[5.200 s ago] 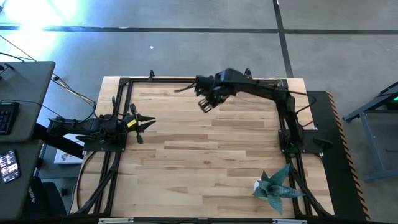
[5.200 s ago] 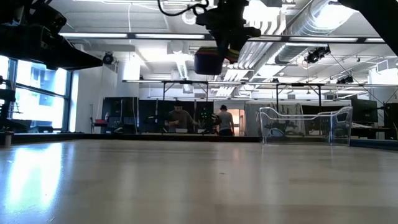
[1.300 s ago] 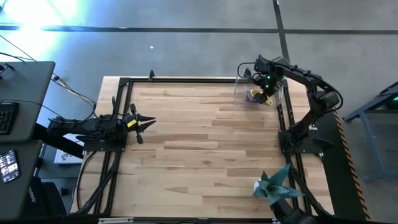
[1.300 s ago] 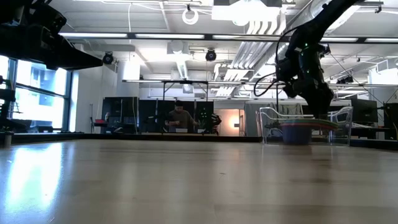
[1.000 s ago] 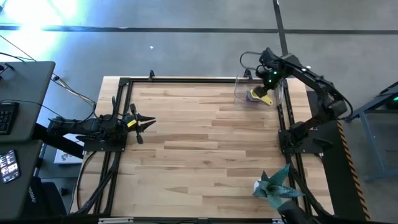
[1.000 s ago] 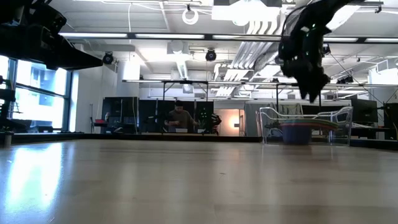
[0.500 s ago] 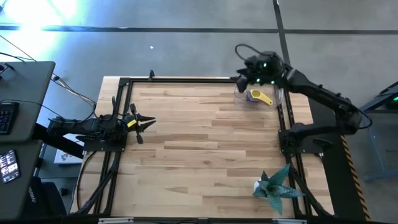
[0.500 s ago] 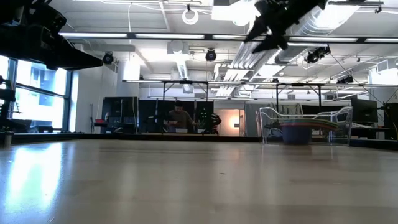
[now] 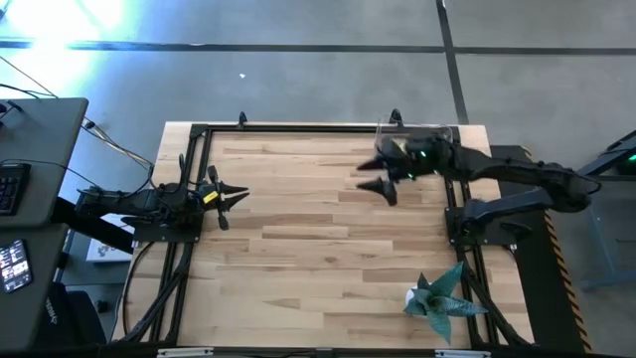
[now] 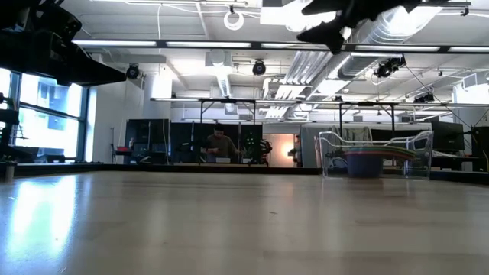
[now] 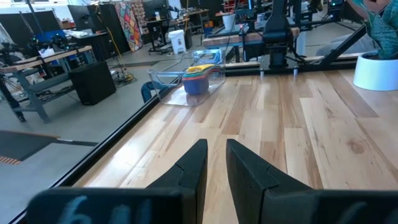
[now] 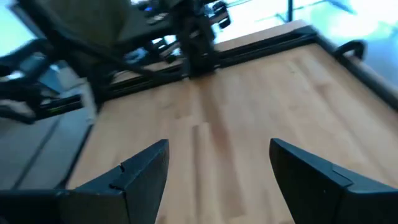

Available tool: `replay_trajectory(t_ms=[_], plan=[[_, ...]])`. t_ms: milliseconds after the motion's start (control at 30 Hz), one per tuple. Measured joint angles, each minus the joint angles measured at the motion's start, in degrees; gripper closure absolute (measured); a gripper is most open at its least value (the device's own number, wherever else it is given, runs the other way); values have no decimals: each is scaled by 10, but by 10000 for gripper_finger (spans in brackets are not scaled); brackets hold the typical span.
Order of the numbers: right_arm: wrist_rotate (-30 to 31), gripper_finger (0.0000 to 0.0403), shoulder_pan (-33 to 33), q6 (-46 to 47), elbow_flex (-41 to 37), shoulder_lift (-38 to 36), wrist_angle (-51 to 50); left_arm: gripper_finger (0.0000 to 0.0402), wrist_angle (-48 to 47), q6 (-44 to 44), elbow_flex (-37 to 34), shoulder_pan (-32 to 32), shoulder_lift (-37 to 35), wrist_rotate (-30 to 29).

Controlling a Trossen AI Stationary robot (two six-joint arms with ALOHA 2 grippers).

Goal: Nest measuring cups in basket
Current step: Return to Home Position

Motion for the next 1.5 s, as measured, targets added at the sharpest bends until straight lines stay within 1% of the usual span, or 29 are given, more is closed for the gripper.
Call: replay_trajectory(t_ms=[100,167,400,567,733,1000,1100,1200,1300,1500], plan=[[0,136,28,33,-75,-67,36,353,0,0,0,0,0,0],[18,136,53,52,-121,-117,53,353,0,0,0,0,0,0],[139,136,140,61,-271,-311,63,353,0,0,0,0,0,0],[183,136,180,79,-340,-437,62,353,0,0,0,0,0,0],[186,136,195,97,-388,-522,61,353,0,0,0,0,0,0],[173,136,195,104,-453,-599,62,353,0,0,0,0,0,0],[154,136,195,118,-479,-615,61,353,0,0,0,0,0,0],[151,136,195,128,-492,-619,64,353,0,0,0,0,0,0],[154,136,195,96,-492,-610,63,353,0,0,0,0,0,0],[186,136,192,-2,-492,-584,62,353,0,0,0,0,0,0]])
